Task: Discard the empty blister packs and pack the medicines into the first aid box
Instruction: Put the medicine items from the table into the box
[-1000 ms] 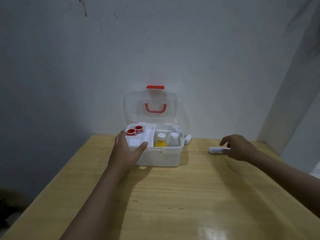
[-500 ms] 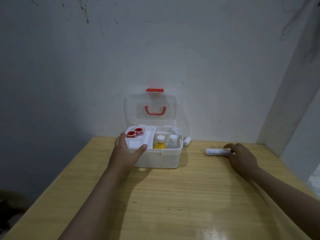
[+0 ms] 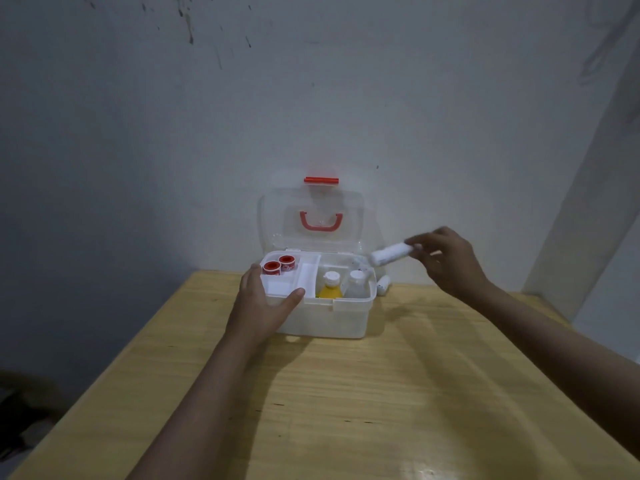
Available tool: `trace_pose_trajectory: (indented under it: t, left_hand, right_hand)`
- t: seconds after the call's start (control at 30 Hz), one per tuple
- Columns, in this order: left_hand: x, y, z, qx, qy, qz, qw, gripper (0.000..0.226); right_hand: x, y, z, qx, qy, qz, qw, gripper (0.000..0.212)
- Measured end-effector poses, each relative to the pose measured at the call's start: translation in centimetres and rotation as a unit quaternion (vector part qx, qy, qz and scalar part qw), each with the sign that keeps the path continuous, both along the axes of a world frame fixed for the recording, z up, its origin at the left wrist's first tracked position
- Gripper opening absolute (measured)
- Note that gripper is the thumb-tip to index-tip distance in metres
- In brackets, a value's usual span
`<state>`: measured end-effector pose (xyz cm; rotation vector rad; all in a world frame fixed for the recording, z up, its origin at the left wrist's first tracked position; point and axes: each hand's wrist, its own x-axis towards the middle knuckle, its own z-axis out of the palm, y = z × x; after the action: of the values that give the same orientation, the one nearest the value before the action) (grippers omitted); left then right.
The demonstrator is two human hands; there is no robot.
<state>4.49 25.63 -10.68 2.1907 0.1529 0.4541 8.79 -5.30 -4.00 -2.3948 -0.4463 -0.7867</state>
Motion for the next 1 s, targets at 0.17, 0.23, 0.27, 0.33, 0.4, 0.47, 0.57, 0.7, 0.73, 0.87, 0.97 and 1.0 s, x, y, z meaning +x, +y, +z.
trace_pose_trajectory:
  t: [0.17, 0.23, 0.27, 0.33, 0.4, 0.47, 0.57, 0.7, 0.73, 0.87, 0.97, 1.0]
  left_hand:
    - [-0.1, -0.1, 0.1, 0.003, -0.005, 0.002, 1.000, 0.097]
    - [-0.1, 0.0, 0.0, 0.004, -0.004, -0.001, 1.000, 0.099]
    - [-0.1, 0.1, 0.0, 0.003, -0.006, -0.003, 1.000, 0.099]
    - [-0.2, 0.0, 0.0, -0.001, -0.007, -0.008, 1.000, 0.100]
    - [-0.1, 0.1, -0.1, -0.001, -0.004, -0.005, 1.000, 0.101]
    - [-0.1, 0.1, -0.2, 0.004, -0.001, 0.001, 1.000, 0.102]
    - [-0.1, 0.0, -0.1, 0.002, -0.003, 0.002, 1.000, 0.102]
    - [0.0, 0.0, -0.2, 0.002, -0.002, 0.005, 1.000, 0.101]
    - [0.0, 0.0, -0.2, -0.001, -0.004, 0.004, 1.000, 0.101]
    - [-0.2, 0.0, -0.2, -0.005, -0.017, 0.000, 1.000, 0.099]
    - [0.0, 0.1, -0.3, -0.004, -0.015, 0.003, 1.000, 0.101]
    - [0.1, 0.1, -0.4, -0.001, -0.011, 0.006, 1.000, 0.102]
  right_hand:
    - [1.9, 7.4, 3.0, -0.105, 0.014, 0.097, 0.990, 0.023]
    - [2.8, 10.0, 3.4, -0.154, 0.050, 0.119, 0.980, 0.025]
    - [3.2, 11.0, 3.5, -0.177, 0.068, 0.126, 0.974, 0.026]
    - [3.9, 12.8, 3.3, -0.216, 0.096, 0.130, 0.963, 0.027]
    - [4.5, 13.9, 2.9, -0.234, 0.119, 0.138, 0.955, 0.029]
    - [4.9, 14.8, 2.6, -0.244, 0.145, 0.153, 0.947, 0.032]
    - [5.2, 15.5, 2.2, -0.262, 0.175, 0.172, 0.933, 0.040]
    - [5.2, 14.9, 2.1, -0.217, 0.174, 0.170, 0.945, 0.042]
    - [5.2, 14.3, 2.2, -0.191, 0.167, 0.165, 0.953, 0.041]
    - [5.4, 10.5, 2.2, -0.087, 0.126, 0.119, 0.981, 0.028]
    - [5.3, 7.2, 1.0, -0.031, 0.098, 0.057, 0.993, 0.018]
    - [5.3, 6.3, 0.4, -0.018, 0.098, 0.039, 0.994, 0.017]
